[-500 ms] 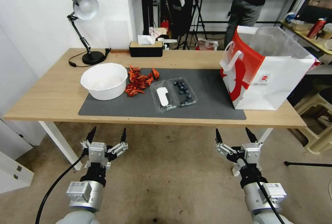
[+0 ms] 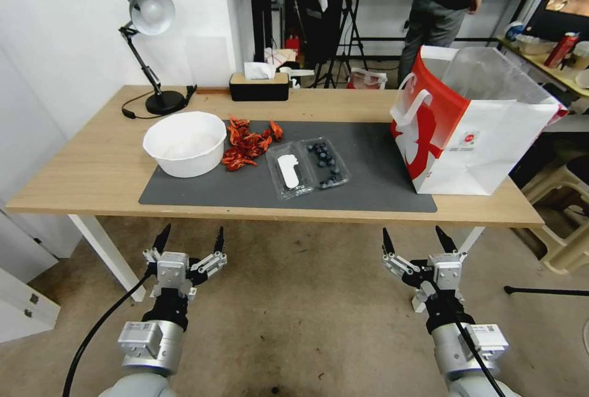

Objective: Close the takeout container lid, then place the container into the takeout bag.

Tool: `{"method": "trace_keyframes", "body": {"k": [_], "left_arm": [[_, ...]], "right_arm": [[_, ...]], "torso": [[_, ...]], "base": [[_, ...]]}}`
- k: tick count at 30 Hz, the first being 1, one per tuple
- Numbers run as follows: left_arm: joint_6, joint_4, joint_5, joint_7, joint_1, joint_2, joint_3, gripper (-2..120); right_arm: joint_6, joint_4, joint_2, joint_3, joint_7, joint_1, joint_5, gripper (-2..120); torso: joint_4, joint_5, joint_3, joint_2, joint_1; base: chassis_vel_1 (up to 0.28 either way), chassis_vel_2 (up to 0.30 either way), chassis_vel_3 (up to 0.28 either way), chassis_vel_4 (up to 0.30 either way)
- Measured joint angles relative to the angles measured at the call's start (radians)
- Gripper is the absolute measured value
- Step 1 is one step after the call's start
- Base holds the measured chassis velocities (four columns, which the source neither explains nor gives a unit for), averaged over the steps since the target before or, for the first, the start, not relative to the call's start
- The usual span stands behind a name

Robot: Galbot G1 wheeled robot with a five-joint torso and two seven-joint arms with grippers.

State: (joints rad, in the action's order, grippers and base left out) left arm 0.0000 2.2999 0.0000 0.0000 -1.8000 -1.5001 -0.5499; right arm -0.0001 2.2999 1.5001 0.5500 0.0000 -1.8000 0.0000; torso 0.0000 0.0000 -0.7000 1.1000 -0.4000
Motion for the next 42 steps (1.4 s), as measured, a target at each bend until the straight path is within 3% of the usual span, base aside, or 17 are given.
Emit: {"method": "trace_keyframes", "body": {"k": [7,11,14,17,22,27,42], "left_arm": [[0.004,0.002,-0.003,-0.002,0.000,0.000,0.001,100],[0.056,0.036,-0.034,-0.028,-0.005,-0.007,0.016,100],[0.118,0.074,-0.071,-0.059,-0.012,-0.016,0.034,100],[0.273,0.171,-0.162,-0.136,-0.030,-0.037,0.079,100],[0.378,0.203,-0.242,-0.196,-0.039,-0.053,0.115,100],[0.364,0.206,-0.280,-0.215,-0.033,-0.054,0.125,100],[0.343,0.204,-0.276,-0.211,-0.031,-0.054,0.124,100]], "right_arm": [[-0.004,0.001,0.000,-0.002,0.000,0.000,0.000,100],[-0.055,0.017,0.000,-0.024,-0.002,-0.002,-0.002,100],[-0.117,0.038,0.000,-0.050,-0.006,-0.005,-0.007,100],[-0.274,0.090,0.002,-0.118,-0.017,-0.011,-0.021,100],[-0.323,0.120,0.006,-0.151,-0.036,0.002,-0.014,100],[-0.322,0.126,0.005,-0.151,-0.038,0.014,0.045,100],[-0.308,0.121,0.003,-0.142,-0.030,0.026,0.039,100]], "torso": [[0.0000,0.0000,0.000,0.000,0.000],[0.0000,0.0000,0.000,0.000,0.000],[0.0000,-0.0001,0.000,0.000,0.000],[0.0000,0.0000,0.000,0.000,0.000],[0.0004,-0.0004,0.000,0.000,0.000],[-0.0001,0.0000,0.000,0.000,0.000],[0.0000,0.0000,0.000,0.000,0.000]], "base": [[0.000,0.000,0.000,0.000],[0.000,0.000,0.000,0.000],[0.000,0.000,0.000,0.000],[0.000,0.000,0.000,0.000],[0.000,0.000,0.000,0.000],[0.000,0.000,0.000,0.000],[0.000,0.000,0.000,0.000]]}}
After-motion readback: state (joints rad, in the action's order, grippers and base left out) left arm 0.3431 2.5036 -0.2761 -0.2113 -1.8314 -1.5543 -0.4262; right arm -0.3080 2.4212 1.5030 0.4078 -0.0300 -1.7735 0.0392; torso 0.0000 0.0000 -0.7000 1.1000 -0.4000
